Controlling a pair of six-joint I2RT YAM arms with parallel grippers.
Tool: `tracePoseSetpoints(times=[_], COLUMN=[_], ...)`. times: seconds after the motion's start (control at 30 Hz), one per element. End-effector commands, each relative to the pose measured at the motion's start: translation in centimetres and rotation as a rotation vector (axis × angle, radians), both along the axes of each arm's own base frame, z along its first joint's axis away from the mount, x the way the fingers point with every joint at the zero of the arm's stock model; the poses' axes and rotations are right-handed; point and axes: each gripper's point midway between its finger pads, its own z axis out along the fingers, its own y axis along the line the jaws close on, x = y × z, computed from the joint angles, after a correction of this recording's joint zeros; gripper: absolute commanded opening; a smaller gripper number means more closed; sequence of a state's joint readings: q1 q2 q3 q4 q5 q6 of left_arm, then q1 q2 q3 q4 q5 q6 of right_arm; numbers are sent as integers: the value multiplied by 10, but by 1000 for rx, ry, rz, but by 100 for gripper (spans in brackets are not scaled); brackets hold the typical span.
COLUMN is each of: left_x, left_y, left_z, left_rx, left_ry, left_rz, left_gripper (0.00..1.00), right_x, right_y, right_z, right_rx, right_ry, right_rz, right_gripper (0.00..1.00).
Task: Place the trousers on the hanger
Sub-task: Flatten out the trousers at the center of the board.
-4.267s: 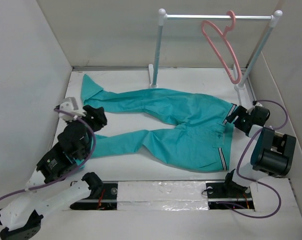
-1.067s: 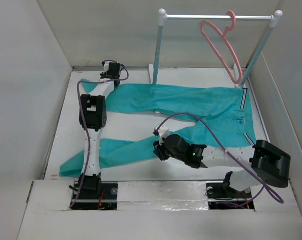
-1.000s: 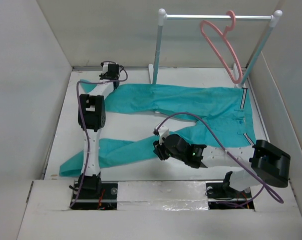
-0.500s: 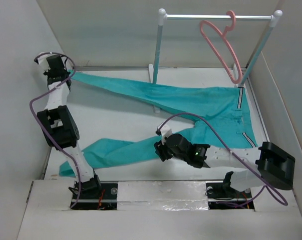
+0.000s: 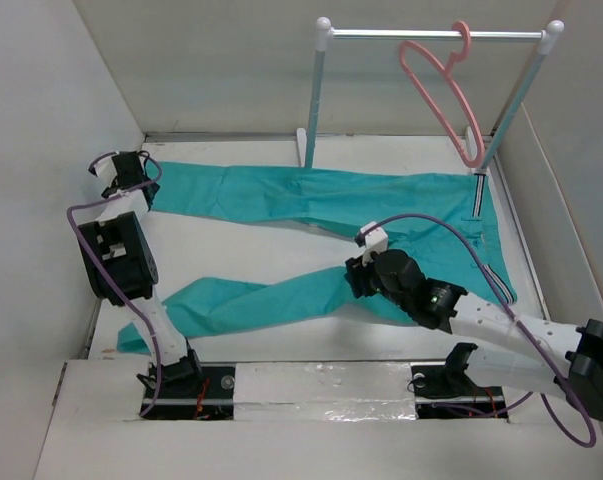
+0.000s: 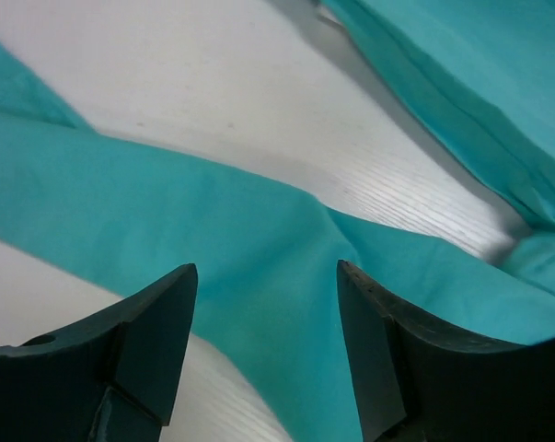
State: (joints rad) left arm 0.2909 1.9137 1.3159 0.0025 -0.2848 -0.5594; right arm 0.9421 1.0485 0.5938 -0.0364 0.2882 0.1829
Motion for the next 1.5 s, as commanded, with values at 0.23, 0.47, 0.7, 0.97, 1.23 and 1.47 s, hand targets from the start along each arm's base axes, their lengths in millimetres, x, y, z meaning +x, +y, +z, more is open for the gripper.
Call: tracePoseSetpoints(times=[0.23, 0.47, 0.7, 0.97, 1.23, 1.47], left_x=[19, 5, -36, -55, -45, -36], left_y=[-81, -208, -194, -195, -208, -230], left_z=[135, 225, 234, 255, 235, 217], left_rx=[21, 7, 46, 49, 12, -37], left_ry=[-329, -522, -484, -561, -529, -488], left_rz=[-184, -466, -448, -457, -504, -580], left_gripper=[23, 3, 11, 20, 19, 19], right_x=[-13, -23, -11, 3, 31, 120], right_y=[42, 162, 246, 286, 271, 223], right_z=[12, -5, -27, -83, -105, -40], right_rx=[65, -32, -75, -148, -193, 8], right_ry=[-40, -17, -16, 65, 83, 22], right_rz=[258, 528, 648, 680, 568, 306], right_gripper=[0, 45, 76, 74, 0, 0])
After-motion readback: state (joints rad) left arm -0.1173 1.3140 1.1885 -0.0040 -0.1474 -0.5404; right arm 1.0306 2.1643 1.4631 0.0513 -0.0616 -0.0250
